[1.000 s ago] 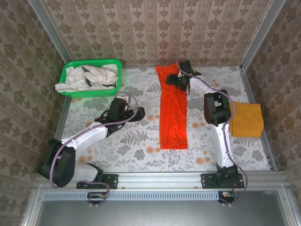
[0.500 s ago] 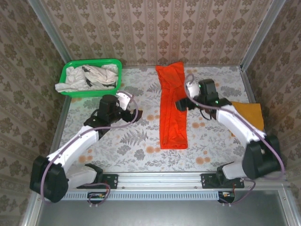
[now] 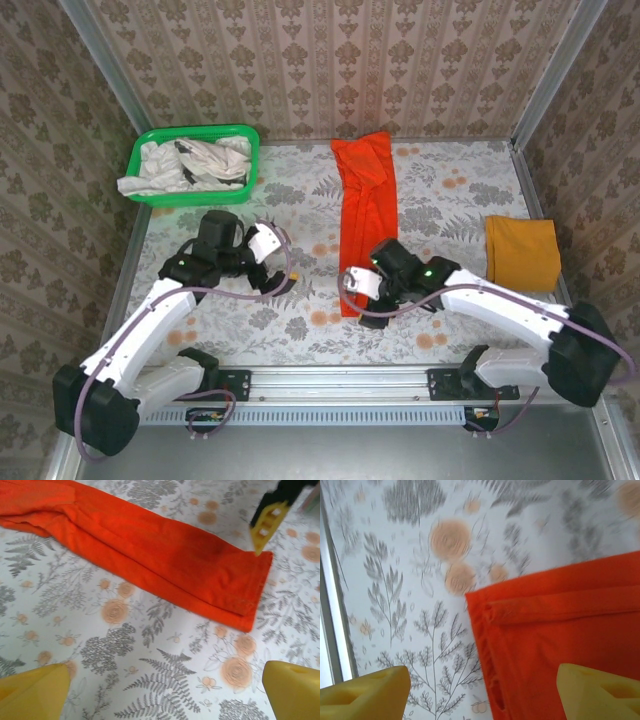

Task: Fold and stack the t-shirts

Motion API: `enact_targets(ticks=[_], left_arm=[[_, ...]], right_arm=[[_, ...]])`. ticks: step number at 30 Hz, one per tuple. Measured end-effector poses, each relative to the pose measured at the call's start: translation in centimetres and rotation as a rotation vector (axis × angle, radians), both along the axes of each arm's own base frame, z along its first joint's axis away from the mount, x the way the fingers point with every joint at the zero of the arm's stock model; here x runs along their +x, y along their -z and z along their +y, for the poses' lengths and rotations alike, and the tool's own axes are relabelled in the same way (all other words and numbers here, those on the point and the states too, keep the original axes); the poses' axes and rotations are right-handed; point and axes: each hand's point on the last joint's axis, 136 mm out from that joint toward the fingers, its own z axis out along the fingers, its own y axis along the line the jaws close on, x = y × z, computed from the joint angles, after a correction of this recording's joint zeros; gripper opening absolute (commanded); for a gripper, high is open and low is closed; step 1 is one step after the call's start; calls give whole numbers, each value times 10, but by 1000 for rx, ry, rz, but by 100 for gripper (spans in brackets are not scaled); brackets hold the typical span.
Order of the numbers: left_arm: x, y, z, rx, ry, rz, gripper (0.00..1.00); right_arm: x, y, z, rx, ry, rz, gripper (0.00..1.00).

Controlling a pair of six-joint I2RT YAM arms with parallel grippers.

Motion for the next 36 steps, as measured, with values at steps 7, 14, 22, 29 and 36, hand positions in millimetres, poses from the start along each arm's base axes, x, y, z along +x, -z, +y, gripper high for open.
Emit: enact_targets(ticks=[7, 14, 22, 29, 36], left_arm=[[-16, -14, 3, -24, 41, -60, 100], [-20, -3, 6, -7, 46, -43, 100], [-18, 0, 8, 8, 35, -46, 100], [-18, 0, 10, 13, 24, -58, 100], [-18, 2, 10, 11, 24, -60, 100]], right_arm=[[6, 51, -9, -178, -22, 33, 63], [12, 77, -14, -257, -33, 39, 53], [26, 75, -12, -275, -28, -16, 4], [22, 70, -11, -283, -40, -32, 0], [-6, 29, -12, -201, -66, -9, 0]])
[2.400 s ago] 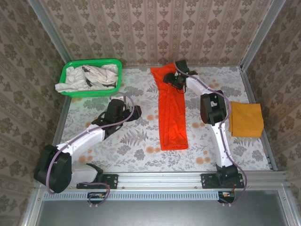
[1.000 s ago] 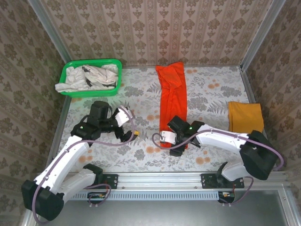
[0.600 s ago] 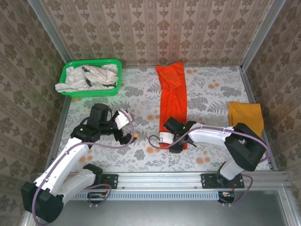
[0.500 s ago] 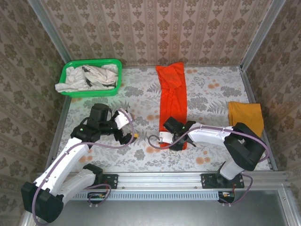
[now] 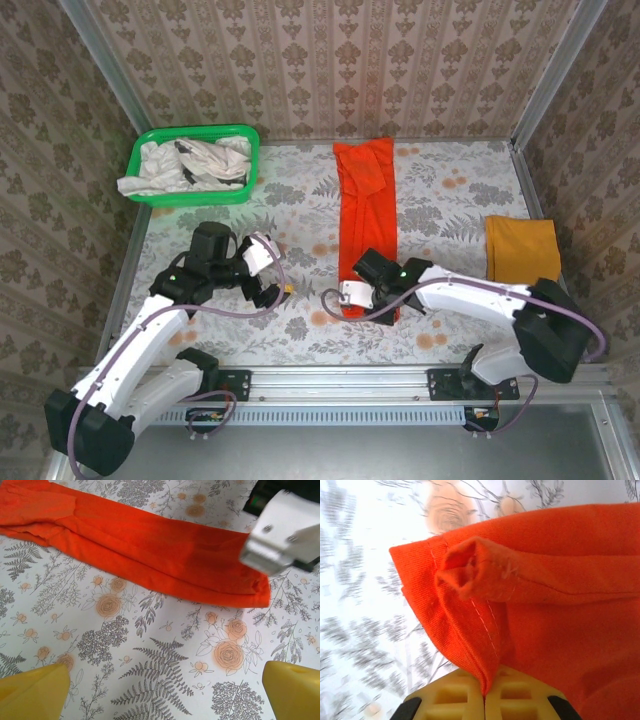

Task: Fold and stack the t-shirts

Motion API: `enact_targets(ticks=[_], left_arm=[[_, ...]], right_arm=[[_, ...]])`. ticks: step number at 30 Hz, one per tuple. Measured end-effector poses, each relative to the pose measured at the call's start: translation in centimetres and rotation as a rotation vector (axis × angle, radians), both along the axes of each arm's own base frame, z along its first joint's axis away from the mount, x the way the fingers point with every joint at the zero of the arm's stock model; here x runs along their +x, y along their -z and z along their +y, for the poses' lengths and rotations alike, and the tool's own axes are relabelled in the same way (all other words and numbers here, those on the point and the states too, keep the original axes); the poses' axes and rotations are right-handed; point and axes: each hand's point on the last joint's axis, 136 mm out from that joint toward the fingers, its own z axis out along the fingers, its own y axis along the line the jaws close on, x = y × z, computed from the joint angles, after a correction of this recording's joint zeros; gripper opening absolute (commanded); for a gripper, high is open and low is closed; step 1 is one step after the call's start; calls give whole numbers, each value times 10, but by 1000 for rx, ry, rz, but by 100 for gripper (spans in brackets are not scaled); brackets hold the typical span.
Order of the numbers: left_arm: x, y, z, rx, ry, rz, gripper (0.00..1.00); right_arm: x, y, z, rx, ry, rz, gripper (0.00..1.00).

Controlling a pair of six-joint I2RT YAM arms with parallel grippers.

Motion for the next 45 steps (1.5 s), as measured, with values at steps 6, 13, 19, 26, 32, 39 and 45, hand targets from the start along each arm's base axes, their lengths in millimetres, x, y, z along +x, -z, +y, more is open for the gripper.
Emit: enact_targets(ticks=[6, 13, 19, 26, 32, 39, 45], left_arm=[[2, -3, -1, -9, 0, -14, 100], [3, -3, -4, -28, 1, -18, 100], [5, -3, -4, -32, -7, -22, 100], [30, 11, -4, -47, -125, 15, 100], [40, 15, -7, -65, -151, 13, 100], [44, 12, -9, -84, -156, -9, 100], [47, 19, -10, -79, -160, 6, 100]], right_arm=[[-25, -28, 2, 40, -42, 76, 0], [-7, -65, 11, 75, -79, 22, 0], [54, -71, 5, 37, -37, -28, 0], [116, -60, -14, -13, 15, -47, 0], [165, -63, -16, -15, 31, -98, 0], [208, -52, -16, -29, 33, -112, 0], [232, -45, -22, -32, 45, -126, 0]])
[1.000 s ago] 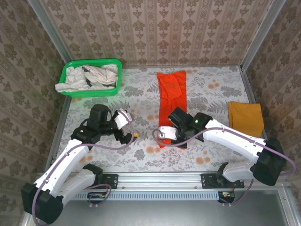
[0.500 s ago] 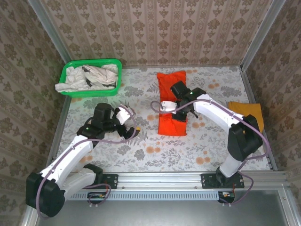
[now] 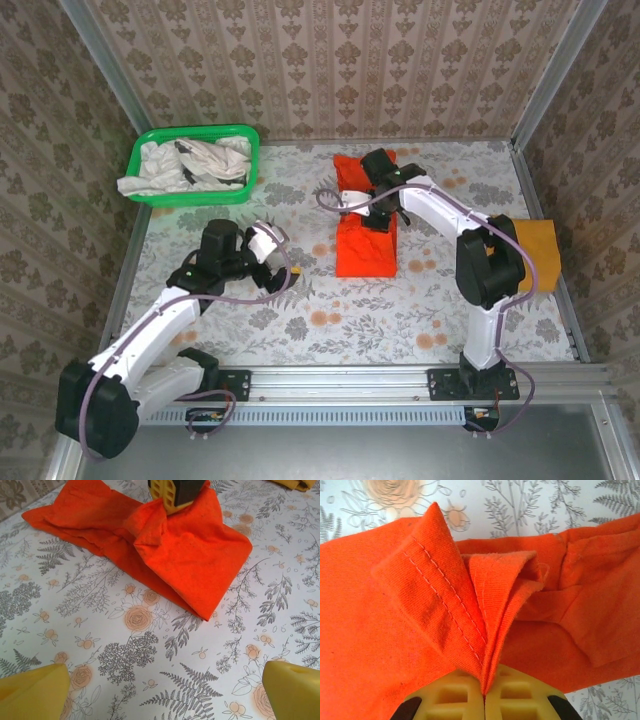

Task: Fold and stack the t-shirts

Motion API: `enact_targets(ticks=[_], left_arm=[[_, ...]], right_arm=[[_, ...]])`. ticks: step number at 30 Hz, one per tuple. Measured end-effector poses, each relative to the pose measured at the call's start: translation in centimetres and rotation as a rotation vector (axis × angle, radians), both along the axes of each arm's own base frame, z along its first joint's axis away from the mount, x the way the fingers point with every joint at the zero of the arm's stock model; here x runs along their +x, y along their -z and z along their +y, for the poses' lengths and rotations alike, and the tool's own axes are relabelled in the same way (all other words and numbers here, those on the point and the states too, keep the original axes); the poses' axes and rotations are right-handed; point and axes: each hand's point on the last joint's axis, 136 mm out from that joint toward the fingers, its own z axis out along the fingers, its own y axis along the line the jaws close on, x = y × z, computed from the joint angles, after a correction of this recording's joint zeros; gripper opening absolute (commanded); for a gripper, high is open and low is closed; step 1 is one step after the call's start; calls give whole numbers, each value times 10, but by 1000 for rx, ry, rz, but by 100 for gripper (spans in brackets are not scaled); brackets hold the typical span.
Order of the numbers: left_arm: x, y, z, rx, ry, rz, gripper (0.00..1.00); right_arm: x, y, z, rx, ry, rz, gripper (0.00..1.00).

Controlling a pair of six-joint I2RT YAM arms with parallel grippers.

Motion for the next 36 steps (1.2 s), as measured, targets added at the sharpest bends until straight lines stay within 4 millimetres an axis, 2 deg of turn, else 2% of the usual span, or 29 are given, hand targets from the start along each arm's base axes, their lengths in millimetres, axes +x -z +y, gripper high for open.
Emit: enact_targets(ticks=[8, 14, 20, 22, 25, 28, 31, 36], left_arm=[[4, 5, -2, 2, -1, 10, 100], [7, 4, -3, -10, -9, 13, 100], [8, 4, -4, -13, -13, 17, 100], [8, 5, -4, -14, -14, 20, 100], [9, 9, -5, -10, -17, 36, 100], [11, 11, -5, -16, -28, 52, 100], [15, 10, -6, -35, -47, 59, 100], [23, 15, -8, -70, -93, 89, 100]], right_arm=[[33, 11, -8, -1, 21, -20, 0], [47, 22, -12, -7, 39, -17, 0], [52, 39, -17, -26, 51, -3, 0], [55, 44, -18, -39, 56, -8, 13], [61, 49, -23, -69, 74, -27, 57], [68, 45, -27, -83, 103, -64, 77], [71, 31, -30, -54, 153, -140, 83], [53, -6, -39, 34, 251, -255, 82]])
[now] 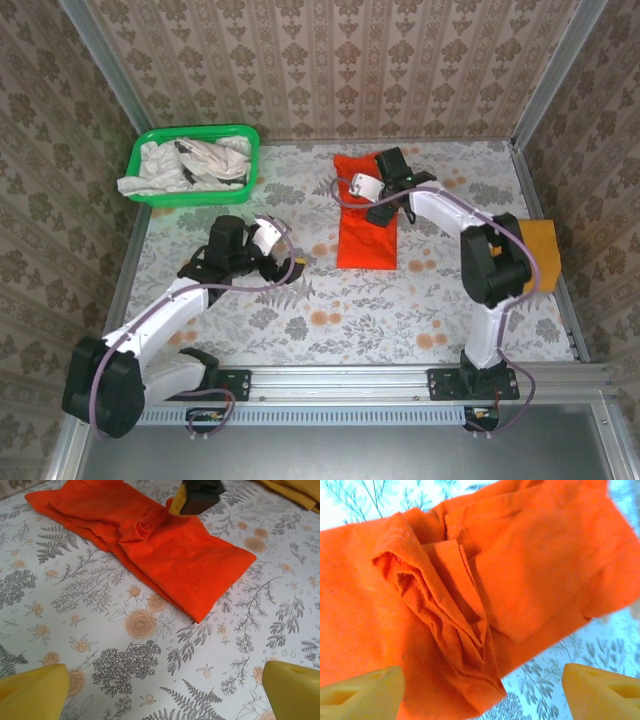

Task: Fold and stack the t-shirts

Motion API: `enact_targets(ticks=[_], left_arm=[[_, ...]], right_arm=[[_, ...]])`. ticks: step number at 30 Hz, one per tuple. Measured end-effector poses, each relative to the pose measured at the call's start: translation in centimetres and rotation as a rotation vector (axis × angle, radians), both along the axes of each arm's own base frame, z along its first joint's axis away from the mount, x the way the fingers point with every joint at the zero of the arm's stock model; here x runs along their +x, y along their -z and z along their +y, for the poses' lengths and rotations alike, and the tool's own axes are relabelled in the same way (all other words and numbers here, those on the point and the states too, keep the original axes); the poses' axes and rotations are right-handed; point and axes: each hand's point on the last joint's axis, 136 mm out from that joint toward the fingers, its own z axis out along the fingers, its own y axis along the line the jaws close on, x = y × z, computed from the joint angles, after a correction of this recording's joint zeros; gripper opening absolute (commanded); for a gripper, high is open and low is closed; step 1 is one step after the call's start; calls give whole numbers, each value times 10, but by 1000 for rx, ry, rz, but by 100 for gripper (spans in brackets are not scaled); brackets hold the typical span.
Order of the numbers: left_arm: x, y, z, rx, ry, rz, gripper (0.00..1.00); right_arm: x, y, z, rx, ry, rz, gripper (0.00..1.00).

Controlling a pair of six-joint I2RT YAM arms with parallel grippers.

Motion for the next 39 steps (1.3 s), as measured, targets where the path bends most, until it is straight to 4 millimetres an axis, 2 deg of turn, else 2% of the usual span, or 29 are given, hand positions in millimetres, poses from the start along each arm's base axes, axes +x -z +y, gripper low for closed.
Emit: enact_targets(ticks=[4, 7, 10, 15, 20, 23, 30, 32, 35, 36, 39], left_arm=[[13, 14, 0, -11, -68, 62, 100], [19, 26, -3, -12, -90, 116, 100], [22, 32, -6, -17, -96, 143, 100], [23, 28, -7, -29, -93, 136, 100], [23, 20, -6, -41, -97, 114, 100], [23, 17, -6, -44, -100, 104, 100], [24, 17, -5, -41, -106, 101, 100], [24, 17, -5, -41, -106, 101, 100], [24, 17, -5, -41, -106, 101, 100], [24, 17, -5, -41, -106, 101, 100], [25, 17, -4, -44, -112, 103, 100]], right_arm=[[-18, -19, 2, 111, 55, -55, 82], [-25, -12, 9, 172, 75, -40, 81], [-20, 5, 15, 185, 95, -12, 81], [7, 38, 26, 170, 108, 36, 82], [32, 53, 32, 138, 101, 39, 82], [49, 50, 33, 122, 103, 17, 82], [99, 20, 27, 80, 123, -88, 82], [107, 14, 24, 63, 129, -115, 82], [105, 13, 20, 57, 138, -114, 82], [98, 14, 19, 65, 134, -107, 82], [59, 16, 19, 102, 85, -53, 82]])
